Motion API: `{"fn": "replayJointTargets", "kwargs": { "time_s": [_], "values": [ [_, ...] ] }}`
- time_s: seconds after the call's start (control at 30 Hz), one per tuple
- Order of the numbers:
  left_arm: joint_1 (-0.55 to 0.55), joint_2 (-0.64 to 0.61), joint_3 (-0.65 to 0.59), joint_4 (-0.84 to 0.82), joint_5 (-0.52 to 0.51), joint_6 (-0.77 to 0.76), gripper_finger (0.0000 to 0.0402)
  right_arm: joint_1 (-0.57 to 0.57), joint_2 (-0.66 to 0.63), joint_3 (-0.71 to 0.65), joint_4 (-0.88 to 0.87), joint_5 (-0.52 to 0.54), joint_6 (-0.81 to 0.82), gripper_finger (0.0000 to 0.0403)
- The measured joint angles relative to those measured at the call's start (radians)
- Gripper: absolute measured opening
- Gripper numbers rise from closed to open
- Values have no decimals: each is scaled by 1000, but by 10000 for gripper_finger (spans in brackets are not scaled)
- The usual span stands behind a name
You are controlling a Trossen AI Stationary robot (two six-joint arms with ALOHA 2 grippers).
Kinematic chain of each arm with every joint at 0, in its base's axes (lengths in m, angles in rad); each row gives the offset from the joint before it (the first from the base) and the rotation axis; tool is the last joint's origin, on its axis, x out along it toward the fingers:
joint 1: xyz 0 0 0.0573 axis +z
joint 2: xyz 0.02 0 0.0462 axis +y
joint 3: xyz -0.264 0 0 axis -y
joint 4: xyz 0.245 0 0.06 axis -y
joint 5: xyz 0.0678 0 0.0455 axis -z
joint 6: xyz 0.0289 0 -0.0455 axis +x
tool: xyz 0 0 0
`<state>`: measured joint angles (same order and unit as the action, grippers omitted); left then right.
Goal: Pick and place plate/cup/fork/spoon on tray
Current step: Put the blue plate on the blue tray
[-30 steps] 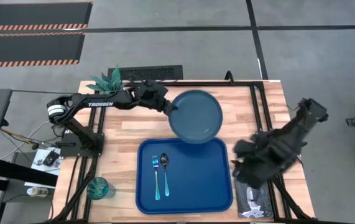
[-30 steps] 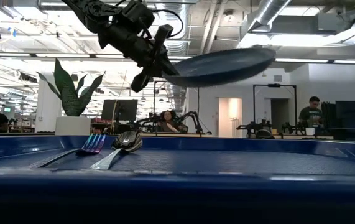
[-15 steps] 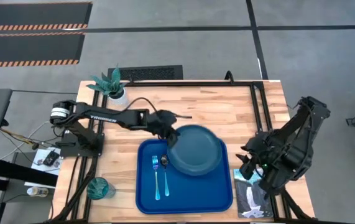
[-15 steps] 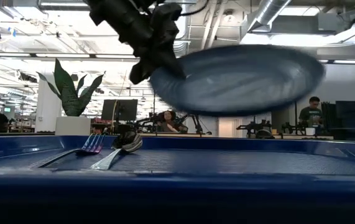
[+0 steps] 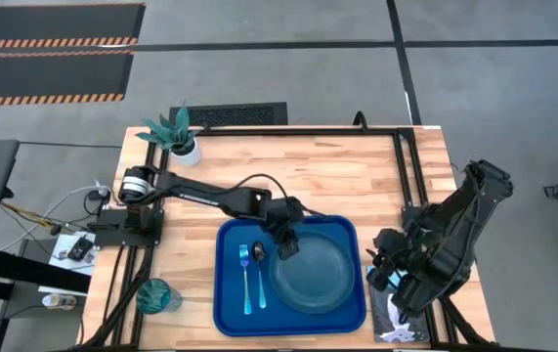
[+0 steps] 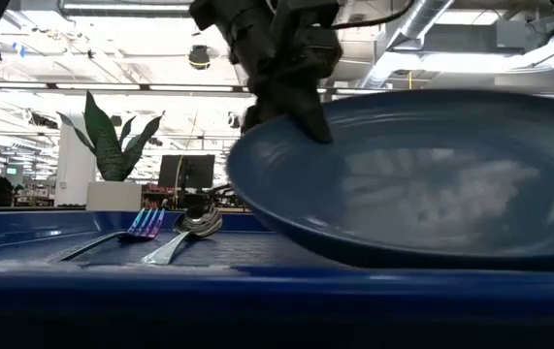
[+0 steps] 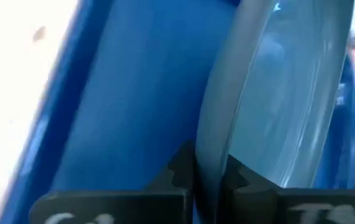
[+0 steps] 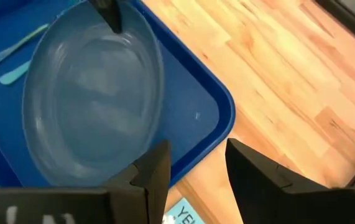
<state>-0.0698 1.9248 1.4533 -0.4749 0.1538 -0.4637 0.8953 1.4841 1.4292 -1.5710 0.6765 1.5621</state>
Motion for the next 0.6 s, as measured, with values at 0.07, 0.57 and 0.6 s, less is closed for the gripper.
{"fn": "replayJointTargets", "kwargs": {
  "time_s": [0.07,0.57,0.6],
  "values": [
    [-2,5,7,13,9,0,5,7,9,0,0,-1,0,176],
    [8,106,4,89,116,-45,35,18,10,0,14,2,2,174],
    [8,108,4,96,116,-46,42,19,10,0,14,2,5,173]
  ]
}}
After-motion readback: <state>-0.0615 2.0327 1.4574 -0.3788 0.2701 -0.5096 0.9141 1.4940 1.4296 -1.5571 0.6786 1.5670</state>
